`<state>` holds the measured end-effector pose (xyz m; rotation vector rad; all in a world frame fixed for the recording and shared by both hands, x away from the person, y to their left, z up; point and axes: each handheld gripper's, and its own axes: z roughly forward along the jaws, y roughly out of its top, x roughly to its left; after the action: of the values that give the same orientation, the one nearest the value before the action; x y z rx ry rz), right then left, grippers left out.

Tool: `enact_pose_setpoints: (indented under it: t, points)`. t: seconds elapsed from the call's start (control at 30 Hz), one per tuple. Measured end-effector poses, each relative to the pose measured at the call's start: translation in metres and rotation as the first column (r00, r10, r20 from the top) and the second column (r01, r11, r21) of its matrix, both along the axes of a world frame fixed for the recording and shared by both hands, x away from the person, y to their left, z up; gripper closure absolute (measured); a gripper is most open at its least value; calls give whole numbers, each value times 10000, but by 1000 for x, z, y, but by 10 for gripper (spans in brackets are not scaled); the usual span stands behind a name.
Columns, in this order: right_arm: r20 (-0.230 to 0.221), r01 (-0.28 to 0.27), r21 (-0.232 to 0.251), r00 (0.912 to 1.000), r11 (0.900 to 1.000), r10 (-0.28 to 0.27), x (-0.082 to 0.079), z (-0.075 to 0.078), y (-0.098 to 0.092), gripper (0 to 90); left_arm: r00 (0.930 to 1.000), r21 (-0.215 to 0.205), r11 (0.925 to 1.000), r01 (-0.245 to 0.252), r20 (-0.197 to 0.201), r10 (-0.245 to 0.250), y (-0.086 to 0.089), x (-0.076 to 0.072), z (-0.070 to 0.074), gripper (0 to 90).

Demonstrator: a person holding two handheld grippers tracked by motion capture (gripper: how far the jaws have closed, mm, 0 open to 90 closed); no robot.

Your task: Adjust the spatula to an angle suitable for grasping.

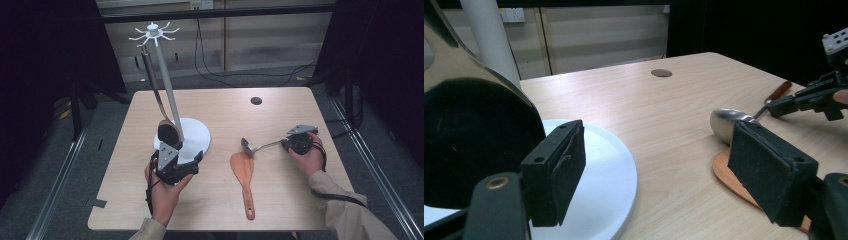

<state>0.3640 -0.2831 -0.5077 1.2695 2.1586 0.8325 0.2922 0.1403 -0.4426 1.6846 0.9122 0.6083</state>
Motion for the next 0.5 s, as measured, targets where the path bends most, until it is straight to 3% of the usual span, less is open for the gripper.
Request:
enact_pose_setpoints:
  t: [0.23, 0.5]
  points:
    - [84, -96, 191, 9999, 9998, 95, 21, -2, 7, 894, 10000, 19, 10000, -72, -48, 72, -1, 1, -2, 230]
    - [175, -118, 420, 9998, 9990, 111, 34, -4, 16, 882, 10000, 21, 10000, -5, 45, 5, 0, 1, 1, 230]
